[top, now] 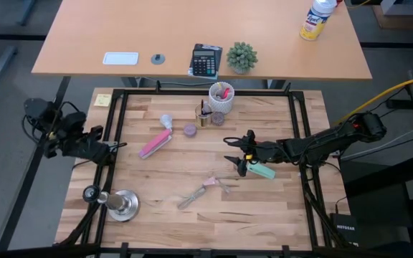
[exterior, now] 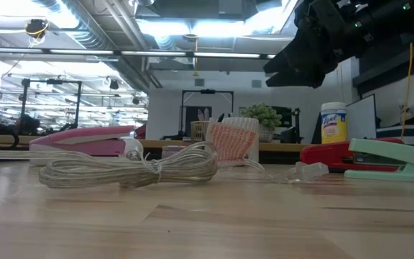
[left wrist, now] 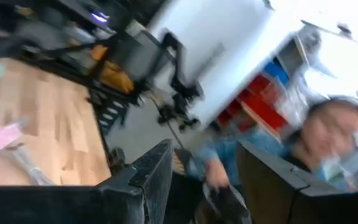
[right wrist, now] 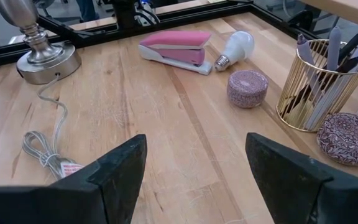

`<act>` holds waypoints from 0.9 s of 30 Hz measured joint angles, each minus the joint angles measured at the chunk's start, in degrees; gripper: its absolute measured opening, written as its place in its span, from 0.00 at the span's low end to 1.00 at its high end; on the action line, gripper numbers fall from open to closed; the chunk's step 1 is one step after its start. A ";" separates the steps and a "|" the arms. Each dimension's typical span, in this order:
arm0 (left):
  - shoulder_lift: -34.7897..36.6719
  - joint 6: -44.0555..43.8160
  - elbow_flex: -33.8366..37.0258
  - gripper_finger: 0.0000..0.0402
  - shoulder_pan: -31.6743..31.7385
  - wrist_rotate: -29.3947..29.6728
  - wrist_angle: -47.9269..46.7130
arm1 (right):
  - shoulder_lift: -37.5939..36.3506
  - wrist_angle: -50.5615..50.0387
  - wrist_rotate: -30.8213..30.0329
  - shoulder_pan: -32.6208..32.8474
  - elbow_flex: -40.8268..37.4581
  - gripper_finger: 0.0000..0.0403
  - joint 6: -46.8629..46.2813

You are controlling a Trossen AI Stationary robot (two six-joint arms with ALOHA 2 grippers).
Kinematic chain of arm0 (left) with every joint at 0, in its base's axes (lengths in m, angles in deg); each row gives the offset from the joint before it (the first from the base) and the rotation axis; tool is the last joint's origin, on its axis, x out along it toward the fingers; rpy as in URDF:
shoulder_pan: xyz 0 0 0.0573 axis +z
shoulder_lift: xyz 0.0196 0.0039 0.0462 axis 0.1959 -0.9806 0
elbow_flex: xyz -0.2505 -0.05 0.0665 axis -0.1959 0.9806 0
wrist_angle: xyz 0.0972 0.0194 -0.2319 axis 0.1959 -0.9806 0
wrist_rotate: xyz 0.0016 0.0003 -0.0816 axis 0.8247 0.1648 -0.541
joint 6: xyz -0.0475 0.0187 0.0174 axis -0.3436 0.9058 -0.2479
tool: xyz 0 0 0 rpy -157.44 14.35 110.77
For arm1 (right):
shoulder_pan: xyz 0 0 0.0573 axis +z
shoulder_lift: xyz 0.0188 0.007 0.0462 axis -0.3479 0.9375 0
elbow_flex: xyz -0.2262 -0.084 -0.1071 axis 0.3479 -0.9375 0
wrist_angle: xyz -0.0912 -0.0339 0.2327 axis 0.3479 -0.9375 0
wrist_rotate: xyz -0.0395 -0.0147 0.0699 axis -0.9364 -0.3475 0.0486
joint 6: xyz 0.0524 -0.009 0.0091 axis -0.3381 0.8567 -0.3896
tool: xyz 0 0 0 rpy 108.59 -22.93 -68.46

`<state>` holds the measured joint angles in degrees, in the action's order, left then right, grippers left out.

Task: Screw lightbulb
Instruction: Move the lamp socket to the center of the table

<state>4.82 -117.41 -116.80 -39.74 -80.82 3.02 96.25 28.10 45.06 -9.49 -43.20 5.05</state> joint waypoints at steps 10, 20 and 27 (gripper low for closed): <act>-0.02 7.33 0.04 0.42 0.00 -8.29 -9.26 | 0.00 0.00 0.00 -0.02 0.00 0.70 0.00; -0.02 6.40 0.04 0.42 -0.02 -8.93 -21.13 | 0.00 -0.01 0.02 0.00 0.00 0.70 -0.02; -0.02 6.01 0.04 0.42 -0.02 -9.88 -25.93 | 0.00 -0.02 0.01 -0.01 0.00 0.70 -0.01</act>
<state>4.79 -111.40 -116.76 -39.77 -90.70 -22.91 96.25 28.08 45.07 -9.49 -43.20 5.04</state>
